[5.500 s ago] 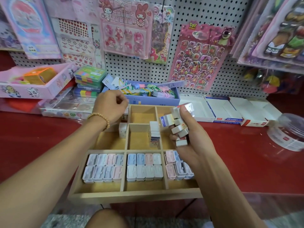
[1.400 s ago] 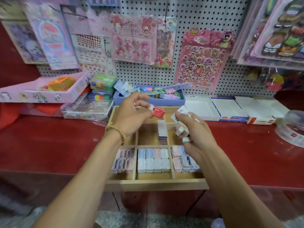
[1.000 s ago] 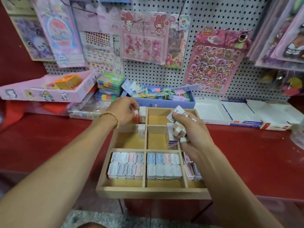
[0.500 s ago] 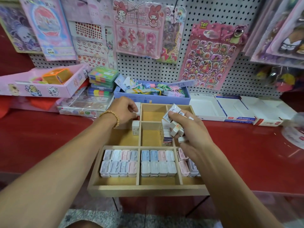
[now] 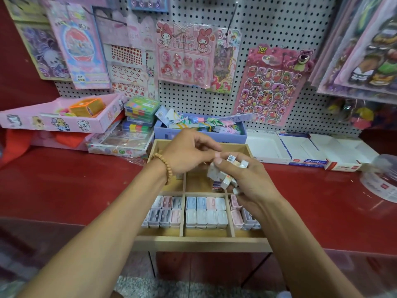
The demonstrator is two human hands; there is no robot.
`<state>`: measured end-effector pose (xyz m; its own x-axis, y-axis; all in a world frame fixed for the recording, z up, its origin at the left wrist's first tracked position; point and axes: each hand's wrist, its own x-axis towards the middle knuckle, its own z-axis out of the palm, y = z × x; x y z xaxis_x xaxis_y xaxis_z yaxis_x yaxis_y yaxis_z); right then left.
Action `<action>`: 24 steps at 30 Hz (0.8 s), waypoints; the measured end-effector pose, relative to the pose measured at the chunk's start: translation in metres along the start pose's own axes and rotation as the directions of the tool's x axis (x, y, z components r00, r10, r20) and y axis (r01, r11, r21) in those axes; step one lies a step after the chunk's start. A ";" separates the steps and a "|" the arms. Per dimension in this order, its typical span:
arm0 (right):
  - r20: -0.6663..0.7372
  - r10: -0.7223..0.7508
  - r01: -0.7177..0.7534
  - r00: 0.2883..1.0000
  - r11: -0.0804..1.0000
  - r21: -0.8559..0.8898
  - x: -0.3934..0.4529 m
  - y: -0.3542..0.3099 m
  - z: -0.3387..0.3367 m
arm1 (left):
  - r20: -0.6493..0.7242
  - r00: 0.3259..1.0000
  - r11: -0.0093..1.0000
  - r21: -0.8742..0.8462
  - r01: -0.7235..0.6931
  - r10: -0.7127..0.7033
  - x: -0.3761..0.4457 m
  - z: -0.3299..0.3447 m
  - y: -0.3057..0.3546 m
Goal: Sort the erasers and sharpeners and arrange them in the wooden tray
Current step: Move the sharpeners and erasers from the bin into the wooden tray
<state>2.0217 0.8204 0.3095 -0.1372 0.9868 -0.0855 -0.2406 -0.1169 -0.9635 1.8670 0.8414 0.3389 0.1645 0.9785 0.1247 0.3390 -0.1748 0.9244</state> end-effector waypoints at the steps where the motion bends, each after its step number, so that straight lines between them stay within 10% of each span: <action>1: -0.010 0.002 -0.002 1.000 1.000 0.012 0.000 0.000 0.002 | -0.023 0.999 0.998 -0.059 0.037 -0.038 -0.002 0.000 -0.001; 6: -0.156 0.083 -0.073 0.984 0.995 0.067 0.006 0.011 0.010 | -0.050 0.981 0.926 -0.343 0.157 -0.185 -0.011 -0.008 -0.009; 18: -0.115 0.143 -0.124 0.983 0.979 0.161 0.014 0.014 0.011 | -0.041 0.998 0.998 -0.041 -0.042 0.040 -0.016 0.004 -0.024; 24: -0.220 0.264 -0.224 0.939 0.956 0.192 0.011 0.006 0.007 | -0.264 0.963 0.996 0.058 0.073 -0.056 -0.011 -0.032 -0.039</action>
<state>2.0124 0.8303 0.3045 0.0187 0.9205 -0.3904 -0.3840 -0.3539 -0.8528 1.8222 0.8409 0.3128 -0.1046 0.9810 0.1636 0.4031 -0.1086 0.9087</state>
